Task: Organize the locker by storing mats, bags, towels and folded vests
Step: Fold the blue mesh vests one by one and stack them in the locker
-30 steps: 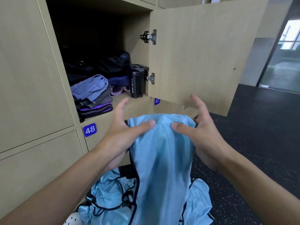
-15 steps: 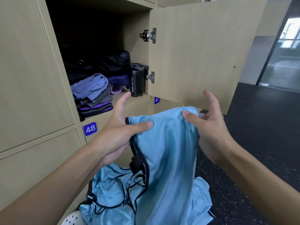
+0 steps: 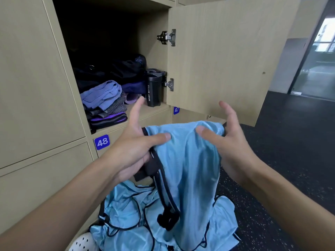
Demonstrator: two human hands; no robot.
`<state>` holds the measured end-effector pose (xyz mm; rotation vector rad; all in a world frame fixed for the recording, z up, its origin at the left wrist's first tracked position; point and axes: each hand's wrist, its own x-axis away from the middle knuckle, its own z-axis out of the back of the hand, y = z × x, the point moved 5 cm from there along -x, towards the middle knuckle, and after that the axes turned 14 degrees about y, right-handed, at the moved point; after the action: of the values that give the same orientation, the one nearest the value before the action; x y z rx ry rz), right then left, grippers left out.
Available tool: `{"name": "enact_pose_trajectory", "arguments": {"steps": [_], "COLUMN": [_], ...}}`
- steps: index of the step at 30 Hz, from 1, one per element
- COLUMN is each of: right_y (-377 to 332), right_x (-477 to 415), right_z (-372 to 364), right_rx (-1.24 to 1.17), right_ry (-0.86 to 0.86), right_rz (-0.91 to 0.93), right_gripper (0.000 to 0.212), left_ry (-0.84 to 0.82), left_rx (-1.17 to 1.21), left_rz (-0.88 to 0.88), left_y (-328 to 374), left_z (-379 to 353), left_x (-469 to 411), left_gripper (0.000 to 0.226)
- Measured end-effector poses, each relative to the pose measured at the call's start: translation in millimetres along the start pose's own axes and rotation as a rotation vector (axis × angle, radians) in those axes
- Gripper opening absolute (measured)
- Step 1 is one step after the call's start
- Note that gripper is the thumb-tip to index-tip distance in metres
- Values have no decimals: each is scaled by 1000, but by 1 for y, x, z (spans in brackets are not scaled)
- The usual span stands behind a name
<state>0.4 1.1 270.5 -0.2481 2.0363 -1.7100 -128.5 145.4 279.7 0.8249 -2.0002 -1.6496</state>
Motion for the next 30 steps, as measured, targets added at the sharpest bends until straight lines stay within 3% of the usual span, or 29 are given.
{"name": "enact_pose_trajectory", "arguments": {"steps": [2, 4, 7, 11, 13, 17, 20, 22, 25, 27, 30], "right_y": [7, 9, 2, 0, 2, 13, 9, 4, 5, 7, 10], "right_x": [5, 10, 11, 3, 2, 8, 7, 4, 1, -1, 2], "right_z": [-7, -13, -14, -3, -1, -14, -14, -11, -5, -2, -5], "right_rx": [57, 56, -14, -47, -24, 27, -44, -124, -62, -50, -43], "right_ry": [-144, -217, -123, 73, 60, -161, -66, 23, 117, 117, -23], "right_rz": [-67, -67, 27, 87, 75, -50, -23, -30, -13, -26, -94], "right_gripper": [103, 105, 89, 72, 78, 105, 101, 94, 88, 88, 102], "left_ry": [87, 153, 165, -1, 9, 140, 204, 128, -17, -4, 87], "left_rx": [38, 42, 31, -81, -19, 55, 43, -20, -115, -95, -32], "left_rz": [-45, -71, -18, 121, 85, -25, -29, 43, 124, 87, 0], "left_y": [7, 11, 5, -18, -16, -1, -1, -9, -22, -20, -10], "left_z": [5, 10, 12, -4, -6, 3, 7, 1, -11, -11, -2], "left_x": [-3, -5, -7, 4, 3, 0, 0, 3, 10, 9, 1], "left_gripper": [98, 93, 89, 113, 110, 99, 95, 103, 118, 117, 107]}}
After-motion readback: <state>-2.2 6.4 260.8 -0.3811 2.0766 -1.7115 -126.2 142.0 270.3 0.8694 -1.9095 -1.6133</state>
